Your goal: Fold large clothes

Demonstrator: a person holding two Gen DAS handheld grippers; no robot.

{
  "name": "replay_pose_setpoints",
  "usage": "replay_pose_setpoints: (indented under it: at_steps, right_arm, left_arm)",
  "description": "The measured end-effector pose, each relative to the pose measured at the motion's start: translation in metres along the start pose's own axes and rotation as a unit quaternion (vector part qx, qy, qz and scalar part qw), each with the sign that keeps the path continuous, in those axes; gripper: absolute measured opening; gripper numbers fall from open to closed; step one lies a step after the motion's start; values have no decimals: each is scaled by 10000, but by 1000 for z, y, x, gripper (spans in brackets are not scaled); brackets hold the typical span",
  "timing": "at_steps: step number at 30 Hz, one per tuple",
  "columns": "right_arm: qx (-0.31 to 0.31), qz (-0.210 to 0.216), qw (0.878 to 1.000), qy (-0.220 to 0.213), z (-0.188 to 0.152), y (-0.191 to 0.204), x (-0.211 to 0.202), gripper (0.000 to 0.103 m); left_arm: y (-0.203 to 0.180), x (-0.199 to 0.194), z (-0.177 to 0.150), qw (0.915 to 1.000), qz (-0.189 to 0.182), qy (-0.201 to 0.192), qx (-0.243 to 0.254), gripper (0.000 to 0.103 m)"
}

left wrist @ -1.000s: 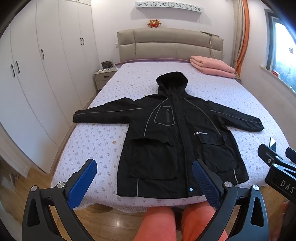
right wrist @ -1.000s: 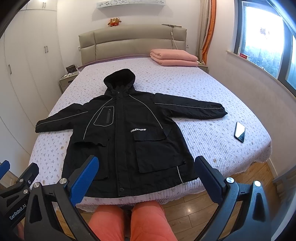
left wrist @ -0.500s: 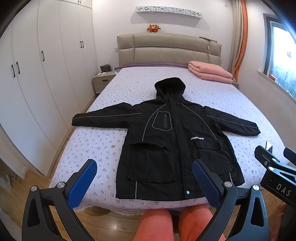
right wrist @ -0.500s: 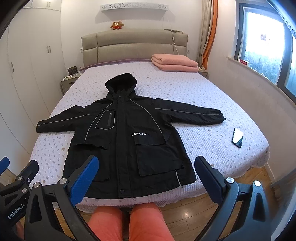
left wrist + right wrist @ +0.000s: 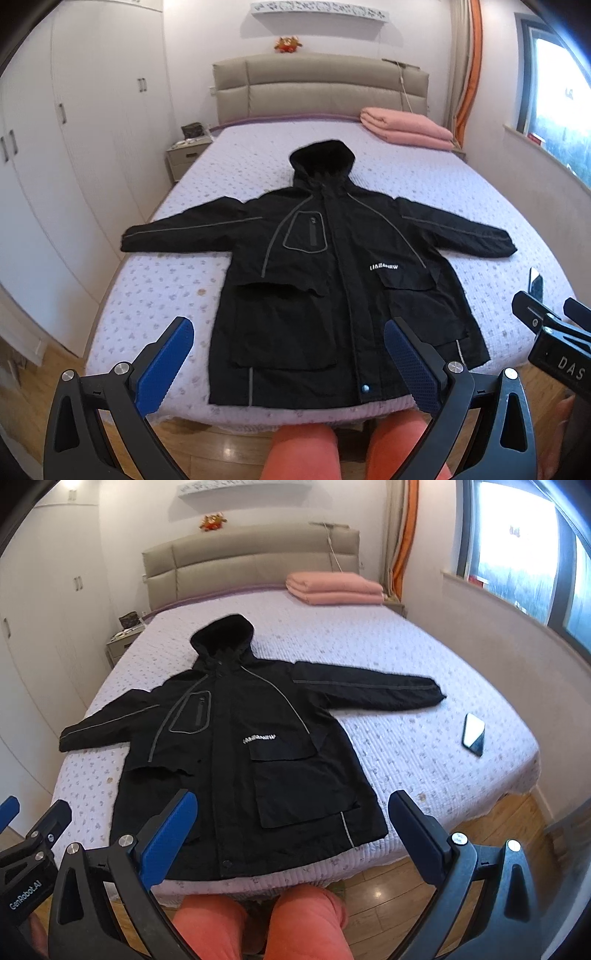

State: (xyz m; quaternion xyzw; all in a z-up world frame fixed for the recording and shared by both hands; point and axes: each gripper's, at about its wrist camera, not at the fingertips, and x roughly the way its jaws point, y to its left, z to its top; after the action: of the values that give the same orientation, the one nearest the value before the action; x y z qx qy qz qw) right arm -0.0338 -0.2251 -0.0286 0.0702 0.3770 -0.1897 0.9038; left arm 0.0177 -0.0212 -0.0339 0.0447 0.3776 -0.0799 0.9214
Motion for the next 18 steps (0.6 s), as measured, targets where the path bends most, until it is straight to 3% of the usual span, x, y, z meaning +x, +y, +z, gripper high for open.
replay_pose_setpoints:
  at_steps: [6, 11, 15, 18]
  right_arm:
    - [142, 17, 9995, 283, 6, -21, 104, 103]
    - [195, 96, 9984, 514, 34, -36, 209, 103]
    - [569, 195, 9948, 821, 69, -69, 275, 103]
    - [794, -117, 9926, 912, 95, -107, 297, 103]
  left_arm:
    - [-40, 114, 12, 9975, 27, 532, 458, 103]
    - [-74, 214, 42, 9940, -55, 924, 577, 103]
    - [-106, 262, 74, 9920, -317, 1064, 595, 103]
    - [-137, 281, 98, 9884, -530, 1208, 746, 103]
